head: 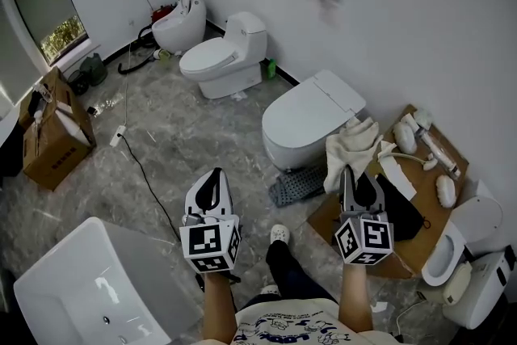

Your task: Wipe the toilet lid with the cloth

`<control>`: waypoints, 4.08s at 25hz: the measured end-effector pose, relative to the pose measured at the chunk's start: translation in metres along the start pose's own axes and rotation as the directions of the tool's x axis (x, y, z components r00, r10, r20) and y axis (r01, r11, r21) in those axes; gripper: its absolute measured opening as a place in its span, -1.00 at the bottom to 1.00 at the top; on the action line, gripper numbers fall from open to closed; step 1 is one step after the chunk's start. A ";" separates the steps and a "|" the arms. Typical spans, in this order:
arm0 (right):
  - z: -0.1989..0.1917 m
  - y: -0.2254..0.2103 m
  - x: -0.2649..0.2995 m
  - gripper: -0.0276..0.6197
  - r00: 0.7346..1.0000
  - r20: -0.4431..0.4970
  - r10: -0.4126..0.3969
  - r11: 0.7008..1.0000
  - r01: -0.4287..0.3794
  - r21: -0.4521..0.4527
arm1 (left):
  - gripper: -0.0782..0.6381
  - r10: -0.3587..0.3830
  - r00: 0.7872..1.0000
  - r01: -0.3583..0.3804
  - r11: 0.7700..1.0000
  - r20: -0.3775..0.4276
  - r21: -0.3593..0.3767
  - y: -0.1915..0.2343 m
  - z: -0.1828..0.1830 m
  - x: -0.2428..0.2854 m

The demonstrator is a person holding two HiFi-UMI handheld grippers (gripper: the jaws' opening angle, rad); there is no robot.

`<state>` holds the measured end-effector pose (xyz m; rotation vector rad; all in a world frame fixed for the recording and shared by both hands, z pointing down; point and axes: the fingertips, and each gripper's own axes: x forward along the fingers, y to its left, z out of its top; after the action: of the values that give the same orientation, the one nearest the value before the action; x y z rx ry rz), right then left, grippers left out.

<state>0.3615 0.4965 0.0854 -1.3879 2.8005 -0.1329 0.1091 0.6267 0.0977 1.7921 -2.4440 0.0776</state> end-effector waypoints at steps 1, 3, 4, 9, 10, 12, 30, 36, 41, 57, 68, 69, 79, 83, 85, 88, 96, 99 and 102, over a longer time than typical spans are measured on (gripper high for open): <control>0.001 -0.001 0.014 -0.66 1.000 0.002 0.004 1.000 -0.004 0.003 | -0.77 0.003 1.000 -0.003 1.000 0.001 0.001 0.004 0.002 0.011; 0.003 -0.004 0.045 -0.66 1.000 0.009 0.012 1.000 -0.012 0.008 | -0.77 0.013 1.000 -0.013 1.000 0.006 0.006 0.012 0.007 0.037; 0.003 -0.007 0.061 -0.66 1.000 0.012 0.016 1.000 -0.016 0.010 | -0.77 0.018 1.000 -0.018 1.000 0.009 0.008 0.015 0.010 0.050; 0.013 -0.021 0.140 -0.66 0.999 0.031 0.039 0.999 -0.039 0.021 | -0.77 0.045 0.999 -0.046 0.999 0.024 0.013 0.029 0.028 0.121; 0.016 -0.024 0.157 -0.66 0.998 0.035 0.043 0.999 -0.043 0.021 | -0.77 0.046 0.998 -0.047 0.999 0.030 0.015 0.031 0.033 0.136; 0.021 -0.028 0.188 -0.66 0.998 0.042 0.049 0.999 -0.049 0.021 | -0.77 0.047 0.998 -0.048 0.999 0.044 0.021 0.034 0.044 0.164; 0.017 -0.066 0.352 -0.66 0.998 0.019 0.063 0.997 -0.064 0.052 | -0.77 0.065 0.998 -0.066 0.997 0.022 0.042 0.058 0.062 0.323; 0.008 -0.081 0.397 -0.66 1.000 -0.001 0.026 0.999 -0.026 0.043 | -0.77 0.034 0.999 -0.034 0.999 0.006 0.031 0.066 0.056 0.385; 0.009 -0.102 0.446 -0.66 0.999 0.012 -0.047 0.998 0.046 0.030 | -0.77 -0.029 1.000 0.029 0.999 0.003 0.021 0.068 0.053 0.454; 0.010 -0.131 0.630 -0.66 0.977 0.003 -0.215 0.976 0.215 0.044 | -0.77 -0.170 0.985 0.170 0.985 -0.035 -0.002 0.113 0.067 0.682; -0.025 -0.170 0.702 -0.66 0.950 -0.071 -0.304 0.950 0.308 0.058 | -0.77 -0.262 0.960 0.264 0.965 -0.100 0.007 0.100 0.048 0.791; -0.029 -0.174 0.708 -0.66 0.948 -0.080 -0.308 0.948 0.313 0.058 | -0.77 -0.268 0.958 0.270 0.963 -0.105 0.007 0.098 0.045 0.800; -0.084 -0.206 0.750 -0.66 0.928 -0.181 -0.324 0.941 0.336 0.037 | -0.77 -0.313 0.934 0.318 0.948 -0.171 -0.001 0.076 0.005 0.862; -0.114 -0.216 0.763 -0.66 0.918 -0.240 -0.316 0.942 0.333 0.032 | -0.77 -0.312 0.928 0.317 0.948 -0.202 -0.004 0.070 -0.017 0.880; -0.128 -0.220 0.769 -0.66 0.913 -0.267 -0.308 0.944 0.327 0.031 | -0.77 -0.307 0.926 0.314 0.949 -0.222 -0.004 0.068 -0.028 0.887; -0.150 -0.227 0.778 -0.66 0.908 -0.300 -0.294 0.948 0.317 0.031 | -0.77 -0.300 0.921 0.310 0.951 -0.249 0.000 0.066 -0.045 0.895; -0.233 -0.244 0.799 -0.66 0.878 -0.415 -0.240 0.964 0.265 0.003 | -0.77 -0.275 0.913 0.292 0.956 -0.301 0.010 0.062 -0.094 0.914; -0.266 -0.249 0.805 -0.66 0.862 -0.453 -0.227 0.968 0.252 -0.003 | -0.77 -0.280 0.905 0.299 0.954 -0.320 0.012 0.058 -0.114 0.918; -0.296 -0.257 0.813 -0.66 0.848 -0.486 -0.213 0.973 0.228 -0.028 | -0.77 -0.281 0.897 0.302 0.953 -0.343 0.009 0.053 -0.135 0.922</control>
<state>0.0582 -0.2838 0.4225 -1.8993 2.9700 -0.6114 -0.2079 -0.2160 0.3426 1.9591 -1.9387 0.4035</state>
